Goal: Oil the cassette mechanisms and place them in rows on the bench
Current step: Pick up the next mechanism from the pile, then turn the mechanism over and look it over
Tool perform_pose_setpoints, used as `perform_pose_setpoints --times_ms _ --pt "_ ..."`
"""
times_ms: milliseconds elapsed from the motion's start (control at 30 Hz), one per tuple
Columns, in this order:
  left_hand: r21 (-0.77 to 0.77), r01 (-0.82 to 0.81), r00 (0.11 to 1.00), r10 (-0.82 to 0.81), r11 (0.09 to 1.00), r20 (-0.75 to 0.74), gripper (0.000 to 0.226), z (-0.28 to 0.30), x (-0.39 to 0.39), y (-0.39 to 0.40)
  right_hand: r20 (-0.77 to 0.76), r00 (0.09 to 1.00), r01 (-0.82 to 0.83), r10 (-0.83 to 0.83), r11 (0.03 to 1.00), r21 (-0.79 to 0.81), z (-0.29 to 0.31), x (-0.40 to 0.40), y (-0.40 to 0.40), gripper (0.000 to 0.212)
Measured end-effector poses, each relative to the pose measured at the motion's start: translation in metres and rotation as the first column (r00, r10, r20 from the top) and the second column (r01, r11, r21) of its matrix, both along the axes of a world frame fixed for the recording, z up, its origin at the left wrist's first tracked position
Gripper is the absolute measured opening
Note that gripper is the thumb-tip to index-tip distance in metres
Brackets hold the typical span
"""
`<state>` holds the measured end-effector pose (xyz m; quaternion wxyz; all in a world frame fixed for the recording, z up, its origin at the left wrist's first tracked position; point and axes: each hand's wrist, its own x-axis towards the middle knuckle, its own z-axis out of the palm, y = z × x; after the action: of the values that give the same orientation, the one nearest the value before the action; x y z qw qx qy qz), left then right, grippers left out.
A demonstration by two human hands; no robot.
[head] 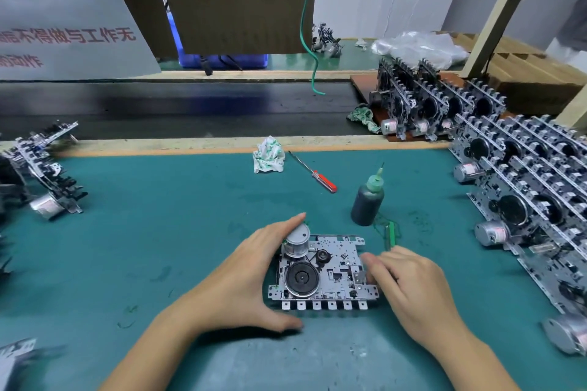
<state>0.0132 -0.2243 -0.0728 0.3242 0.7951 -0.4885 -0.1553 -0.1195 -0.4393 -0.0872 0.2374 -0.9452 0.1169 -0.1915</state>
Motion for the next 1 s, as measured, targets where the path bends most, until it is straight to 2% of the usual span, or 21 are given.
perform_pose_setpoints --times_ms 167,300,433,800,1000 --pt "-0.052 -0.062 0.984 0.07 0.997 0.165 0.103 -0.003 -0.008 -0.01 0.026 1.0 -0.006 0.006 0.999 0.035 -0.004 0.001 -0.002 0.065" --pt "-0.05 -0.064 0.995 0.068 0.997 0.068 0.116 -0.007 -0.004 -0.004 0.013 1.0 0.008 -0.009 0.999 0.042 -0.005 0.001 -0.004 0.07" --pt "-0.081 -0.071 0.997 0.072 0.994 0.005 0.116 -0.009 -0.005 -0.003 0.02 1.0 0.015 -0.016 0.999 0.039 -0.005 0.001 -0.003 0.071" --pt "-0.117 -0.077 0.997 0.073 0.99 -0.037 0.113 -0.011 -0.006 -0.003 0.018 1.0 0.008 -0.009 0.999 0.036 -0.003 0.001 -0.003 0.069" --pt "-0.096 -0.059 0.998 0.057 0.994 -0.022 0.12 -0.012 -0.007 -0.003 0.017 0.999 0.043 -0.044 0.995 0.092 0.0 0.0 -0.002 0.063"
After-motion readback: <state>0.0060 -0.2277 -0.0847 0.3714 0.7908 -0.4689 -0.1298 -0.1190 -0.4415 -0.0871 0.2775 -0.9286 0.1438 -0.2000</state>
